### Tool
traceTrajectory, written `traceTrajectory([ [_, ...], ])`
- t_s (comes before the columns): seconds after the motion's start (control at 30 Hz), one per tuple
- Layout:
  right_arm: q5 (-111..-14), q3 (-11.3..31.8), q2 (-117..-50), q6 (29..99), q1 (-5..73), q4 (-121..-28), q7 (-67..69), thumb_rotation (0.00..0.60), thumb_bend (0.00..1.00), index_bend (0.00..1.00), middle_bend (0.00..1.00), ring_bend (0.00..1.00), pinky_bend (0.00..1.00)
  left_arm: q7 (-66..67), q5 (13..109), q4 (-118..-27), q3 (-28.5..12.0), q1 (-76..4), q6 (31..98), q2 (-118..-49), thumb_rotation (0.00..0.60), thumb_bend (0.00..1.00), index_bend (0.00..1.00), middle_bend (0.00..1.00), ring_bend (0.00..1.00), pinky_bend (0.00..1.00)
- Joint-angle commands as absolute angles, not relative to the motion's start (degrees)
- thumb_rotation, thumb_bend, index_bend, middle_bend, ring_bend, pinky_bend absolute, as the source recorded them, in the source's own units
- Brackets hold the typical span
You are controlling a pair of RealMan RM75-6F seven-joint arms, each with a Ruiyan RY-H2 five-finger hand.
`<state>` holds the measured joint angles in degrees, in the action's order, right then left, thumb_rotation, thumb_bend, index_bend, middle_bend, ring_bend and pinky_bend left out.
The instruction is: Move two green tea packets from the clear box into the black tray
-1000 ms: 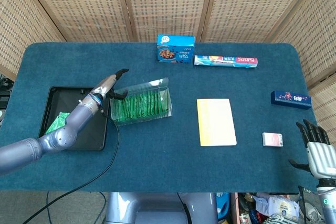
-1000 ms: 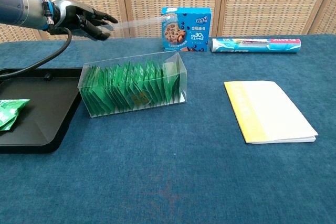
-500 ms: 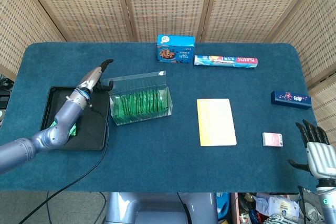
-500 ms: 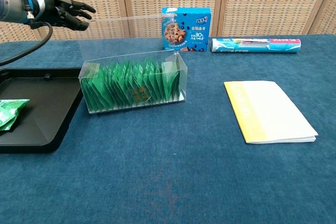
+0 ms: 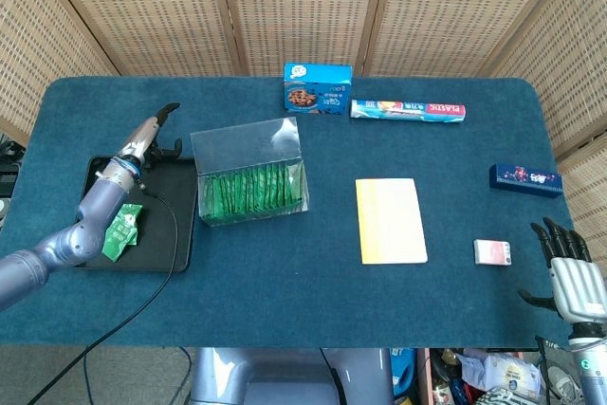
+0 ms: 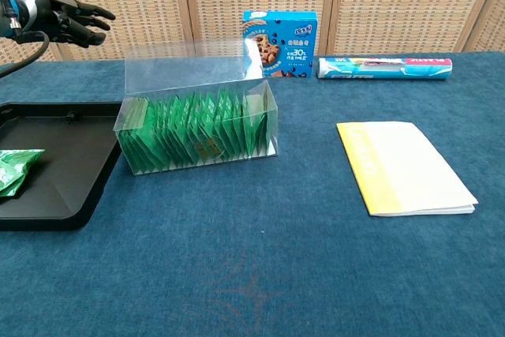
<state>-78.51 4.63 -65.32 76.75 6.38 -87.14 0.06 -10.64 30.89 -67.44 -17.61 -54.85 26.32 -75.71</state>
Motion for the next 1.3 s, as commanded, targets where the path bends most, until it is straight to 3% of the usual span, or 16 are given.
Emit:
traceTrajectory([
  [0.03, -78.45, 4.58, -65.39, 76.68, 6.39, -87.16, -0.13, 0.600, 0.00, 0.00, 0.00, 0.00, 0.00, -11.69, 31.74, -66.66, -17.84, -54.17, 25.49, -75.62, 0.600, 0.62, 0.00, 0.00, 0.00, 0.00],
  [0.37, -78.54, 4.54, -65.41, 76.79, 6.38, -87.27, -0.22, 0.600, 0.00, 0.00, 0.00, 0.00, 0.00, -13.61, 37.16, -68.30, -19.12, -52.36, 25.98, -74.17, 0.600, 0.62, 0.00, 0.00, 0.00, 0.00],
  [0.7, -78.77, 4.38, -65.26, 76.63, 6.44, -87.58, 0.01, 0.600, 0.00, 0.00, 0.00, 0.00, 0.00, -5.10, 59.02, -80.96, -15.08, -49.12, 38.13, -70.49, 0.600, 0.62, 0.00, 0.00, 0.00, 0.00],
  [0.77, -78.92, 4.40, -65.13, 76.86, 6.39, -87.81, 0.08, 0.600, 0.00, 0.00, 0.00, 0.00, 0.00, -1.92, 62.44, -82.91, -13.78, -49.14, 40.46, -70.38, 0.600, 0.62, 0.04, 0.00, 0.00, 0.00],
  [0.83, -79.16, 4.43, -64.97, 77.28, 6.28, -88.11, 0.14, 0.600, 0.00, 0.00, 0.00, 0.00, 0.00, 1.45, 65.39, -84.15, -12.56, -49.30, 42.70, -70.90, 0.600, 0.62, 0.19, 0.00, 0.00, 0.00],
  [0.93, -79.24, 4.41, -64.85, 77.49, 6.18, -88.26, 0.18, 0.600, 0.00, 0.00, 0.00, 0.00, 0.00, 3.66, 66.63, -84.70, -11.76, -49.40, 43.96, -71.67, 0.600, 0.62, 0.31, 0.00, 0.00, 0.00],
  [1.3, -79.28, 4.52, -64.42, 77.77, 6.02, -88.32, 1.02, 0.600, 0.00, 0.00, 0.00, 0.00, 0.00, 11.06, 68.40, -83.84, -9.48, -51.05, 44.93, -75.61, 0.600, 0.62, 0.37, 0.00, 0.00, 0.00],
])
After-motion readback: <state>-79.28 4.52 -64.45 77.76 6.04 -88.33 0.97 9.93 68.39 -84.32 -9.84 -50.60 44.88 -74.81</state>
